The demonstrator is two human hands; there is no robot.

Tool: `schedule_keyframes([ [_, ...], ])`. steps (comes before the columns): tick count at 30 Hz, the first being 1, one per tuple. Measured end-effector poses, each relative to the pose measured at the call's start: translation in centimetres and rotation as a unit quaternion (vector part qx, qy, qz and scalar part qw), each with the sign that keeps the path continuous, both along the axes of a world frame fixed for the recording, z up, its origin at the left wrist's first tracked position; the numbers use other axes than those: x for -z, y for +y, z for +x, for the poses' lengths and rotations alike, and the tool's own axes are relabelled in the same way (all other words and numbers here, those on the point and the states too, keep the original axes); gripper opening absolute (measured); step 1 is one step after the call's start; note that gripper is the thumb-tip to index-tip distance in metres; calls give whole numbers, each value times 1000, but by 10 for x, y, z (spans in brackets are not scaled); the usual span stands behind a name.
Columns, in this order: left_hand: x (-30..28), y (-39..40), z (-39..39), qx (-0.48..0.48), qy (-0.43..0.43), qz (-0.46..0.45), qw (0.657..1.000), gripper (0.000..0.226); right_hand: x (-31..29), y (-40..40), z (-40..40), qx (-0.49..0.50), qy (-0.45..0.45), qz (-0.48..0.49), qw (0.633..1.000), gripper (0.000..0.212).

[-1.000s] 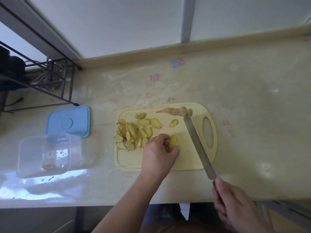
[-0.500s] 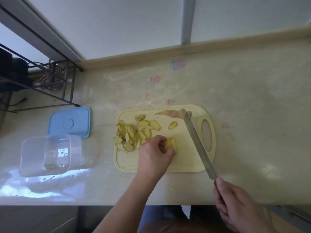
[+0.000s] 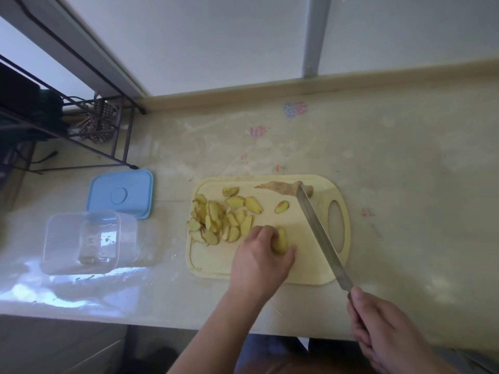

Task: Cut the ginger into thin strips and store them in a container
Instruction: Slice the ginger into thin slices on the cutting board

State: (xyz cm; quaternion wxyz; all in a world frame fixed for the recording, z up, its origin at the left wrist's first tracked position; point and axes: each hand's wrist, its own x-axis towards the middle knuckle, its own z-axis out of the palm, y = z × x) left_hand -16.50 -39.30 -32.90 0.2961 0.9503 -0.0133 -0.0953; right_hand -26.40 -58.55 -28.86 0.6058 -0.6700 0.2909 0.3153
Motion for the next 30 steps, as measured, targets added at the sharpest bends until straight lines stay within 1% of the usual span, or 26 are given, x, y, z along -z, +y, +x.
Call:
schedule_keyframes([
  [3,10,-8,-1,-26,-22,-6,999,26,1,-5,2,0,-3,8,1000,62],
  [8,13,-12,-1,-70,-41,-8,997,23,0,-11,6,-13,-8,-2,1000,80],
  [10,12,-13,-2,-80,-36,-7,996,21,1,-13,6,-24,-8,-6,1000,87],
  [14,7,-16,-3,-101,8,-15,995,28,5,-15,5,-45,-8,-12,999,88],
  [17,8,-19,-1,-113,7,-16,993,27,7,-16,7,-52,-4,-11,999,79],
  [19,9,-19,0,-103,4,-7,995,30,6,-18,9,-47,-2,-6,999,80],
  [21,6,-17,-1,-90,-5,23,996,36,4,-20,11,-41,-12,-9,999,90],
  [23,2,-12,2,-74,-56,79,993,35,1,-23,13,-34,-22,-16,999,99],
  [24,2,-10,8,-68,-89,90,990,31,0,-25,14,-28,-27,-17,999,103],
  [26,4,-9,28,-44,-142,79,986,20,0,-28,15,-19,-34,-25,999,110],
  [28,10,-14,51,3,-157,72,985,16,1,-29,15,-20,-35,-31,999,106],
  [30,16,-20,63,47,-144,80,985,20,2,-29,15,-19,-38,-29,999,101],
])
